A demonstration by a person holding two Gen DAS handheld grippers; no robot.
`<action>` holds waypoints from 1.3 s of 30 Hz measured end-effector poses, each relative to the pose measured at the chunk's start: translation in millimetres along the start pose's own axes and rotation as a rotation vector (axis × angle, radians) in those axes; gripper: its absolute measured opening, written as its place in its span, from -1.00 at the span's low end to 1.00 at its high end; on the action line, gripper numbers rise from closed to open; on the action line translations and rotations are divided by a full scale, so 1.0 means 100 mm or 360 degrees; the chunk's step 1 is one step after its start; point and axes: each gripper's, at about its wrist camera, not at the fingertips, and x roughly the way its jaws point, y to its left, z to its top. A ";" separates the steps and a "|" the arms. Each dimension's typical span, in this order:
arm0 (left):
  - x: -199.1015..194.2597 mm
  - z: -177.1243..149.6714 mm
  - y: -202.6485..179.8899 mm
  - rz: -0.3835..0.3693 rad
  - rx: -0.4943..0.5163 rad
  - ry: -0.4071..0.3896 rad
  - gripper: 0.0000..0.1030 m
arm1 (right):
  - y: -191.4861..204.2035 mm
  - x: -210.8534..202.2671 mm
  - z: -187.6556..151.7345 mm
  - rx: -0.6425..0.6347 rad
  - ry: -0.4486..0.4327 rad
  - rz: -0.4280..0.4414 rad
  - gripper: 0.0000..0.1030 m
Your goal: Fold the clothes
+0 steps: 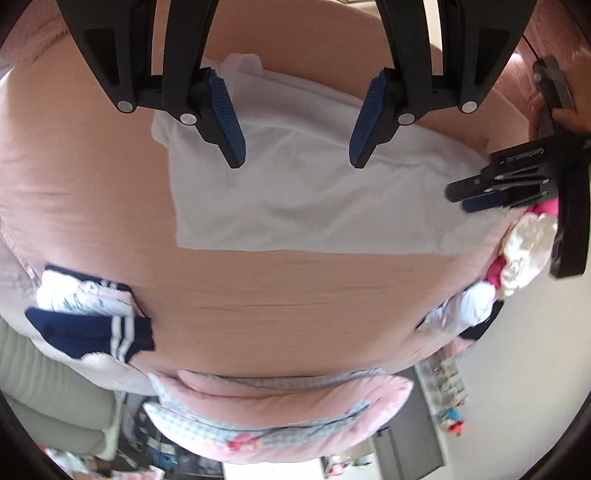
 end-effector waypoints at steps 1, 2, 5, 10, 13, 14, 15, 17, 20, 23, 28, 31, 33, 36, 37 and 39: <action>-0.02 -0.01 0.09 0.0063 -0.0026 0.0003 -0.15 | -0.07 0.04 0.01 0.0044 0.0033 -0.0028 0.13; 0.02 -0.01 0.16 0.0077 -0.0035 0.0031 -0.15 | -0.11 0.09 -0.01 0.0028 0.0069 -0.0058 0.13; -0.01 -0.03 0.32 0.0044 -0.0012 0.0068 -0.15 | -0.15 0.09 -0.09 -0.0076 0.0080 -0.0094 0.13; -0.17 -0.04 0.41 0.0100 -0.0046 -0.0004 -0.14 | -0.33 -0.05 -0.14 0.0061 0.0055 -0.0013 0.13; -0.01 0.01 0.42 0.0148 -0.0104 0.0077 -0.13 | -0.44 -0.08 -0.10 0.0186 -0.0013 -0.0009 0.13; 0.02 -0.01 0.41 0.0181 -0.0076 0.0099 -0.13 | -0.47 -0.06 -0.08 0.0217 -0.0016 -0.0051 0.13; 0.03 -0.03 0.41 0.0212 -0.0044 0.0117 -0.13 | -0.51 -0.01 -0.06 0.0233 0.0019 -0.0115 0.13; -0.01 -0.08 0.36 0.0260 0.0001 0.0107 -0.12 | -0.58 0.11 -0.06 0.0238 0.0105 -0.0158 0.15; -0.12 -0.11 0.42 0.0272 -0.0080 0.0051 -0.13 | -0.72 0.12 -0.13 0.0340 0.0089 -0.0106 0.25; -0.14 -0.14 0.58 0.0304 -0.0200 0.0061 -0.12 | -0.83 0.09 -0.20 0.0438 0.0081 -0.0032 0.25; -0.20 -0.19 0.76 0.0138 -0.0400 0.0031 -0.13 | -0.82 0.17 -0.11 0.0471 0.0161 0.0153 0.29; -0.18 -0.22 0.75 0.0146 -0.0404 0.0046 -0.12 | -0.77 0.35 -0.05 0.0467 0.0222 0.0128 0.34; -0.17 -0.23 0.73 0.0146 -0.0398 0.0039 -0.12 | -0.76 0.40 -0.03 0.0502 0.0190 0.0128 0.32; -0.17 -0.25 0.72 0.0137 -0.0404 0.0046 -0.12 | -0.73 0.42 -0.03 0.0555 0.0146 0.0194 -0.20; -0.16 -0.24 0.74 0.0137 -0.0408 0.0046 -0.12 | -0.72 0.42 -0.03 0.0560 0.0140 0.0221 -0.30; -0.14 -0.24 0.77 0.0126 -0.0425 0.0047 -0.12 | -0.67 0.40 0.00 0.0527 0.0123 0.0238 -0.40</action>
